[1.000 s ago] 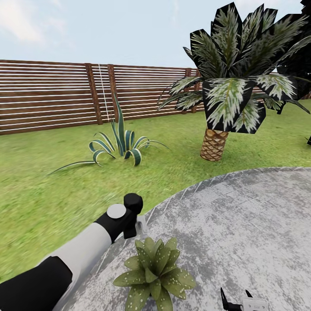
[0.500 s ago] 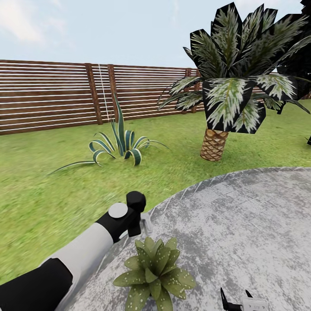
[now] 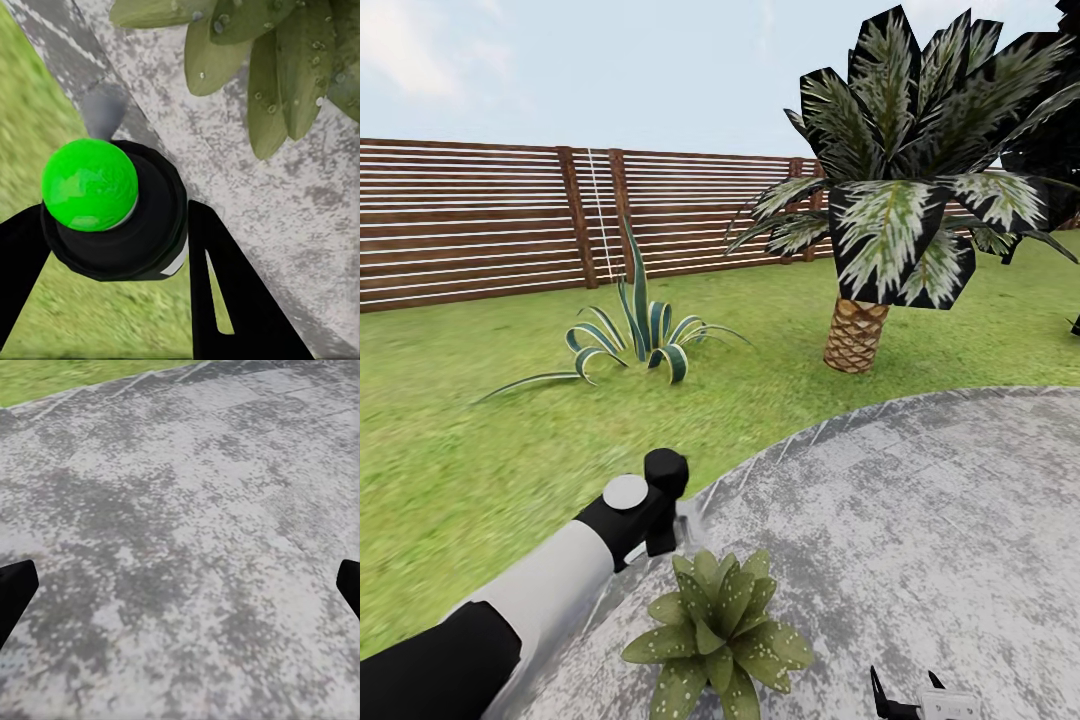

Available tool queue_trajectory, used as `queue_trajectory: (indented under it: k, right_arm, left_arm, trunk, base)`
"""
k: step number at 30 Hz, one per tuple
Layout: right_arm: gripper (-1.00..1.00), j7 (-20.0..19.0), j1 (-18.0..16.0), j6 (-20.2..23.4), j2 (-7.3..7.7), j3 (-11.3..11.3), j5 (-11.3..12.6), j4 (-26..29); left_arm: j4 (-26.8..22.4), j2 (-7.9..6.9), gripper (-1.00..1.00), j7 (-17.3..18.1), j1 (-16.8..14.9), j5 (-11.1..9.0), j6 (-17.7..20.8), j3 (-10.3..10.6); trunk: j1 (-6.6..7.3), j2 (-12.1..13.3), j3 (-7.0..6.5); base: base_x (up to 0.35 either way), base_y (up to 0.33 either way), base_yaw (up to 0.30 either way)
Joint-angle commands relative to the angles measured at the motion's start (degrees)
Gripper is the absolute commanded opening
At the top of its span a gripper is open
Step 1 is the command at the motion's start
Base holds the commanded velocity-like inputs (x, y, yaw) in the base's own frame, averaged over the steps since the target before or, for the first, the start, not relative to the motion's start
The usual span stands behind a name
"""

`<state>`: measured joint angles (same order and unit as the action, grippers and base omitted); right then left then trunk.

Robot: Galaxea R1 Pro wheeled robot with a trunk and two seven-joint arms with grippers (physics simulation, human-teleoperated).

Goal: Pick up the pesticide atomizer in the garden and spray insectifuge to fully cover both potted plants in the garden.

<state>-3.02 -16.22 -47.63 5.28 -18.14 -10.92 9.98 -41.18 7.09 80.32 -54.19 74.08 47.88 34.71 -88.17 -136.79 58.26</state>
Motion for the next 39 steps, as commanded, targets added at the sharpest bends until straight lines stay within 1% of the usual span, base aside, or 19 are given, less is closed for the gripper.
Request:
queue_trajectory:
  k: [1,8,13,19,26,28,31,33,34,35,37,38,39]
  right_arm:
    - [1.0,-0.32,-0.04,-0.18,-0.01,-0.5,-0.33,-0.01]
    - [1.0,-0.32,-0.04,-0.18,-0.01,-0.5,-0.33,-0.05]
    - [1.0,-0.32,-0.04,-0.18,-0.01,-0.5,-0.33,-0.03]
    - [1.0,-0.32,-0.04,-0.18,-0.01,-0.5,-0.33,-0.03]
    - [1.0,-0.32,-0.04,-0.18,-0.01,-0.5,-0.33,-0.05]
    - [1.0,-0.32,-0.04,-0.18,-0.01,-0.5,-0.33,-0.04]
    - [1.0,-0.32,-0.04,-0.18,-0.01,-0.5,-0.33,-0.05]
    - [1.0,-0.32,-0.04,-0.18,-0.01,-0.5,-0.33,-0.04]
    - [1.0,-0.32,-0.04,-0.18,-0.01,-0.5,-0.33,-0.04]
    - [1.0,-0.32,-0.04,-0.18,-0.01,-0.5,-0.33,-0.05]
    - [1.0,-0.32,-0.04,-0.18,-0.01,-0.5,-0.33,-0.05]
    - [1.0,-0.32,-0.04,-0.18,-0.01,-0.5,-0.33,-0.04]
    - [1.0,-0.32,-0.04,-0.18,-0.01,-0.5,-0.33,-0.04]
  left_arm:
    - [-0.05,-0.35,-1.0,0.51,-0.04,0.44,0.62,0.05]
    - [0.6,-1.9,-1.0,0.48,0.03,0.54,0.55,0.17]
    - [1.62,-2.16,-1.0,0.13,0.05,0.66,0.55,0.16]
    - [2.44,-3.05,-1.0,0.12,0.05,0.48,0.47,0.36]
    - [2.74,-3.29,-1.0,0.48,0.05,0.52,0.46,0.21]
    - [2.68,-3.78,-1.0,0.61,0.05,0.45,0.57,-0.04]
    - [2.68,-4.13,-1.0,2.9,0.05,0.38,0.48,-1.66]
    - [2.67,-4.2,-1.0,5.8,0.05,0.39,-0.09,-2.93]
    - [2.68,-4.44,-1.0,8.06,0.05,0.43,-1.07,-3.48]
    - [2.71,-5.02,-1.0,9.2,0.05,0.36,-1.84,-3.73]
    - [2.79,-5.56,-1.0,9.68,0.05,0.26,-2.21,-3.8]
    - [3.02,-5.9,-1.0,9.68,0.11,-0.34,-2.46,-3.78]
    - [3.2,-5.92,-1.0,9.68,0.26,-0.82,-2.53,-3.78]
  trunk:
    - [0.01,-0.02,0.05]
    - [0.01,-0.02,0.05]
    - [0.01,-0.02,0.05]
    - [0.01,-0.02,0.05]
    - [0.01,-0.02,0.05]
    - [0.01,-0.02,0.05]
    - [0.01,-0.02,0.05]
    - [0.01,-0.02,0.05]
    - [0.01,-0.02,0.05]
    - [0.01,-0.02,0.05]
    - [0.01,-0.02,0.05]
    - [0.01,-0.02,0.05]
    - [0.01,-0.02,0.05]
  base:
    - [0.0,0.0,0.0]
    - [0.0,0.0,0.0]
    - [0.0,0.0,0.0]
    - [0.0,0.0,0.0]
    - [0.0,0.0,0.0]
    - [0.0,0.0,0.0]
    - [0.0,0.0,0.0]
    - [0.0,0.0,0.0]
    - [0.0,0.0,0.0]
    - [0.0,0.0,0.0]
    - [0.0,0.0,0.0]
    - [0.0,0.0,0.0]
    - [0.0,0.0,0.0]
